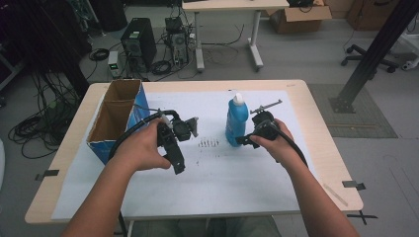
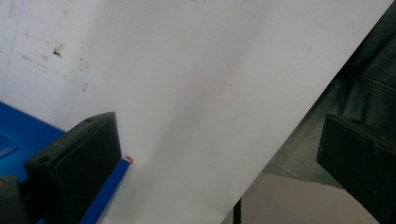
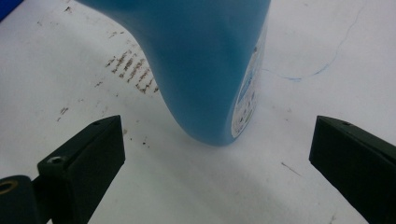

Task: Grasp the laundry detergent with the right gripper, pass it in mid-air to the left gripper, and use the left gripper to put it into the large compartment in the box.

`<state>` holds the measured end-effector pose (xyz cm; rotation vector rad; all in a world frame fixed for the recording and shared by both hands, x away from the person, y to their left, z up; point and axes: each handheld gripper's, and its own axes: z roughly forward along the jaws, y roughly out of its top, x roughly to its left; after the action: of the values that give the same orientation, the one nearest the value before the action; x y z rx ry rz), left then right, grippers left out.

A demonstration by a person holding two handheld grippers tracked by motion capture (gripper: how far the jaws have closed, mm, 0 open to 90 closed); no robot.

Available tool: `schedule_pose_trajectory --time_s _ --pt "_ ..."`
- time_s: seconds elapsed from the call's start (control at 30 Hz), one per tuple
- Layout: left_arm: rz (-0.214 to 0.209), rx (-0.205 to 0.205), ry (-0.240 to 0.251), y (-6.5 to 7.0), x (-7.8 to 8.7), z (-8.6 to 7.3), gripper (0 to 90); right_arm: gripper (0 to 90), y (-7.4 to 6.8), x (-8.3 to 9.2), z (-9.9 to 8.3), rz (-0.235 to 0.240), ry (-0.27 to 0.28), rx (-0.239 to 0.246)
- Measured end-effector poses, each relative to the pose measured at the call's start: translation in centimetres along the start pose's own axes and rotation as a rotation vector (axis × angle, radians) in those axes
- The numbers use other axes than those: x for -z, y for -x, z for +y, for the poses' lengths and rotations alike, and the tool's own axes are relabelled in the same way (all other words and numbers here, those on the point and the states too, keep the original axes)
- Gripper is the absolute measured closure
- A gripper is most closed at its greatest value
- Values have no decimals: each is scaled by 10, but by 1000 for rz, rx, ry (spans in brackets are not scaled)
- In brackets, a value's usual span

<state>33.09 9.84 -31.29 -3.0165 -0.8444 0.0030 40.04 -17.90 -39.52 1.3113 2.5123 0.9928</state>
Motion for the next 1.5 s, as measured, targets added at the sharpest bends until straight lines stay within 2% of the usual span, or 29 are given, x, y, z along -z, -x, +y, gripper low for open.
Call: schedule_pose_trajectory --time_s 0.1,0.37,0.6,0.87,1.0,1.23,1.5 --pt "-1 -5 -1 1 1 0 2 33 -1 -2 -2 15 29 -8" --pt "1 -9 4 5 2 1 2 33 -9 -11 -6 -18 78 13" --pt "3 -23 -3 6 4 -2 2 33 -9 -17 -8 -26 119 -24" --pt "15 -18 3 6 10 -5 2 33 -12 -22 -7 -47 175 -31" --pt "15 -27 -1 9 10 -3 2 31 -14 -26 -8 -43 197 -34" --pt "18 -43 -3 13 11 -1 2 29 -16 -31 -9 -68 243 -43" --pt "16 -42 -9 14 10 -1 2 25 -17 -34 -12 -90 282 -47"
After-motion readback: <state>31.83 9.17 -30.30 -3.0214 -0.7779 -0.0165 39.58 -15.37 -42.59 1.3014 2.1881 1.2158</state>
